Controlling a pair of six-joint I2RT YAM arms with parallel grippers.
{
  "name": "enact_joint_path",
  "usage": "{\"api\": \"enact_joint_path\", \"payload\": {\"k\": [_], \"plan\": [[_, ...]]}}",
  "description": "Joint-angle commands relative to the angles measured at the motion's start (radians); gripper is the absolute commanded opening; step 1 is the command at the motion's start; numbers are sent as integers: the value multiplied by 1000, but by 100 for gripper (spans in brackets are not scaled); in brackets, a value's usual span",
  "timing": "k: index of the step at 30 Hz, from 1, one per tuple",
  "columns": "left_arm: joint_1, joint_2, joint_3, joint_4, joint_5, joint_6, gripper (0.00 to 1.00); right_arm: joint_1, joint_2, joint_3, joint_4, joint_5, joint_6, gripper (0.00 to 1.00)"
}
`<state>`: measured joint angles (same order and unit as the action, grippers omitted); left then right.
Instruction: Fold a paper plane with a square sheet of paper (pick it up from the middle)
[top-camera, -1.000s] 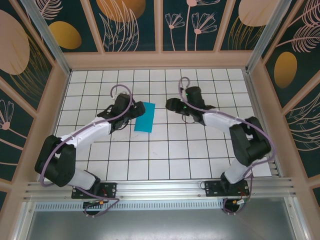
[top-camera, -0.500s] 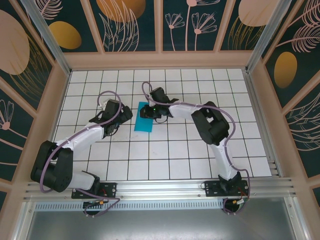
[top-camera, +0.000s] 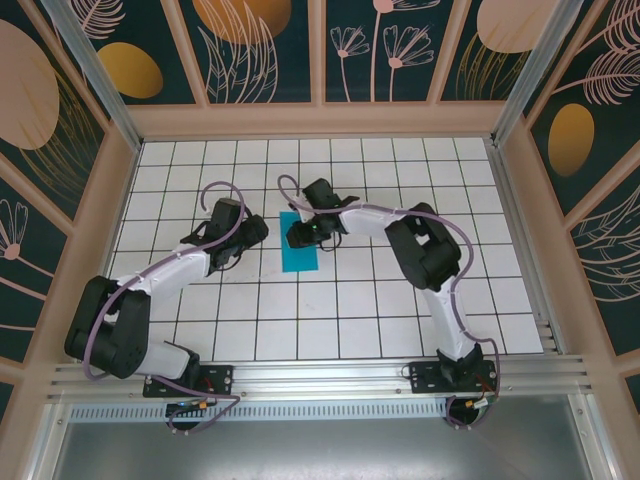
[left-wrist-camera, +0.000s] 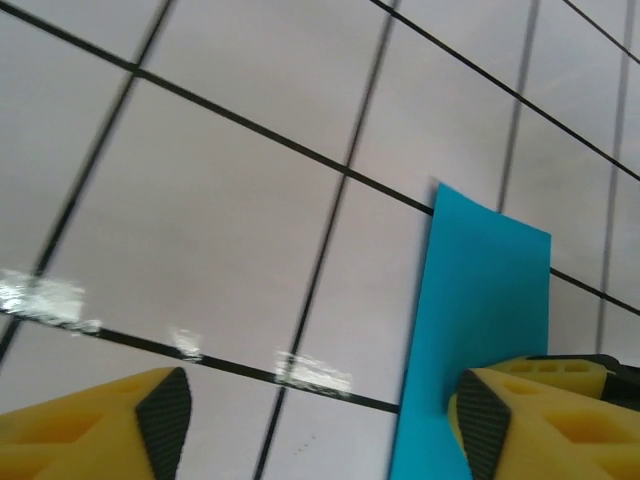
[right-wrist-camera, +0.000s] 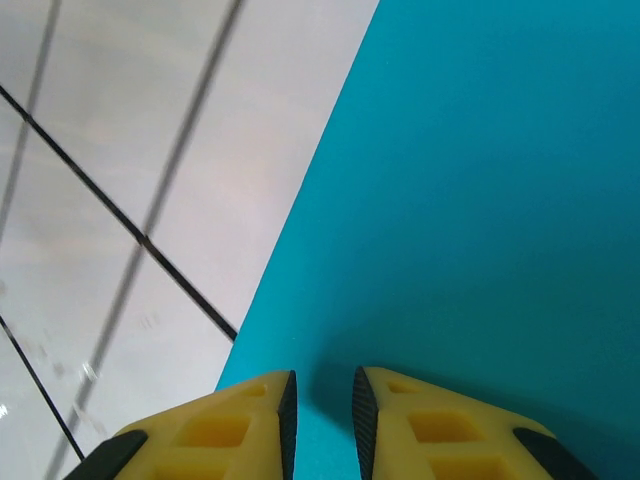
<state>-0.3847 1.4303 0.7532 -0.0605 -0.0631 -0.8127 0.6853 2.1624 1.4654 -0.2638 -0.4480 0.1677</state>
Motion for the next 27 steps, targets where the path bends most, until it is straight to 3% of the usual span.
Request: {"api": "enact_joint_path", "payload": {"k": [1, 7, 12, 19, 27], "plan": [[5, 24, -10, 115, 148, 43, 66, -50, -68, -89, -126, -17, -116, 27], [3, 87, -30, 311, 408, 20, 49, -76, -237, -192, 21, -51, 75, 36], [-31, 141, -39, 454, 507, -48, 38, -122, -424, -404, 192, 7, 339, 49], [-104, 276, 52, 454, 503, -56, 27, -133, -595, -617, 288, 86, 569, 58], [-114, 430, 167, 380, 457, -36, 25, -133, -592, -688, 357, 25, 650, 59]]}}
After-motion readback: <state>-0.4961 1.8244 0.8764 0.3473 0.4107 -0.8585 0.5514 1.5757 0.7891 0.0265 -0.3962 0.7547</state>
